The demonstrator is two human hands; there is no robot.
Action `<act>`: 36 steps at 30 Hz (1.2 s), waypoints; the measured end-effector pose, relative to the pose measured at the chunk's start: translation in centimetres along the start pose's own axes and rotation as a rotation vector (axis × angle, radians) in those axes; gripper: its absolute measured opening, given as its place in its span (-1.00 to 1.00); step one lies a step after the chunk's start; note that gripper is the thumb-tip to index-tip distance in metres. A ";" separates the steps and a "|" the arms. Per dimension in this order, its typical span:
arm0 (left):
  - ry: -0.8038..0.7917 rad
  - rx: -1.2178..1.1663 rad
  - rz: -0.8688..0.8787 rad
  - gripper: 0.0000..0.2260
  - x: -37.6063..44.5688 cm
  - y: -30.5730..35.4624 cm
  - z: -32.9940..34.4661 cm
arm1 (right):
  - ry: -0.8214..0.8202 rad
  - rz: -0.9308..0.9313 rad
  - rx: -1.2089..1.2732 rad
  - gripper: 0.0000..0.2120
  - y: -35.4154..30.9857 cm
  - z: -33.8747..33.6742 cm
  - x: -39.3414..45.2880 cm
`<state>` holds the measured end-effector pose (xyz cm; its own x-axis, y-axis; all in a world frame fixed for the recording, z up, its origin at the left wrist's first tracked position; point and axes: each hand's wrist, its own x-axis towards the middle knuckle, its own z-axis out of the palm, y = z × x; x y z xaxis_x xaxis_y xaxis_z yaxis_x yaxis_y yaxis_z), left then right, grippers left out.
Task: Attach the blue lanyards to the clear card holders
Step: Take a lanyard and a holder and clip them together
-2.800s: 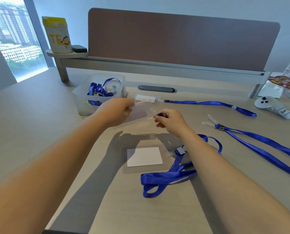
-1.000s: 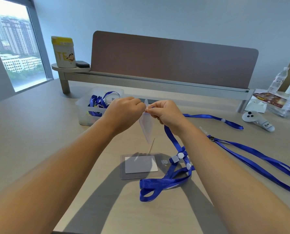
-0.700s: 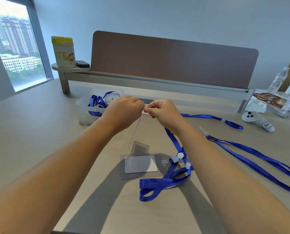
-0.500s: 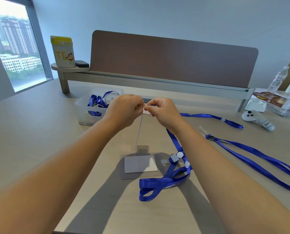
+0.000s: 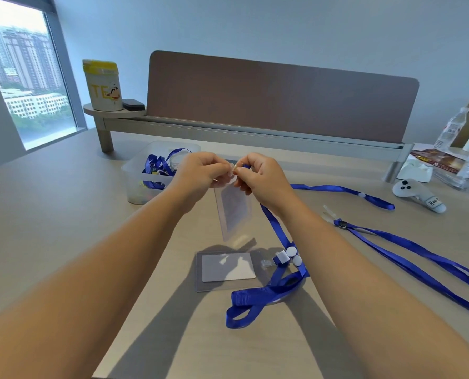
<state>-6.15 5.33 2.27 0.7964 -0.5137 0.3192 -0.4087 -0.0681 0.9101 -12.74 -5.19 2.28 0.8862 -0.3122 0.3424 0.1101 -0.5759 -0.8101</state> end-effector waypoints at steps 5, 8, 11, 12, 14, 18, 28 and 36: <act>-0.021 -0.155 -0.094 -0.78 0.1 -0.4 -0.1 | 0.013 -0.027 -0.043 -0.83 -0.3 0.1 0.1; -0.023 -0.208 -0.119 -0.79 0.2 -0.7 -0.1 | 0.003 -0.031 -0.059 -0.90 -0.4 0.1 0.1; -0.040 -0.259 -0.133 -0.81 0.2 -1.0 -0.2 | -0.004 -0.035 -0.053 -0.90 -0.6 0.2 0.0; -0.042 -0.286 -0.138 -0.82 0.2 -1.1 -0.3 | -0.005 -0.035 -0.040 -0.89 -0.6 0.2 0.0; -0.051 -0.330 -0.158 -0.81 0.1 -1.2 -0.5 | -0.010 -0.026 -0.018 -0.88 -0.7 0.3 0.0; -0.075 -0.364 -0.245 -0.86 0.2 -1.0 -0.7 | -0.011 0.043 0.069 -0.85 -0.6 0.3 0.3; -0.146 -0.236 -0.185 -0.70 -0.8 -0.8 0.2 | 0.013 0.282 0.460 -0.76 -0.6 -0.2 0.6; 0.132 0.412 0.083 -0.73 0.2 -1.8 0.5 | -0.070 0.363 0.339 -0.79 -1.5 -2.0 1.7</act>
<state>-5.45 4.92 0.56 0.7925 -0.4203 0.4419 -0.5960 -0.3802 0.7073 -12.30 -6.38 5.10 0.9214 -0.3885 -0.0132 -0.0809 -0.1582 -0.9841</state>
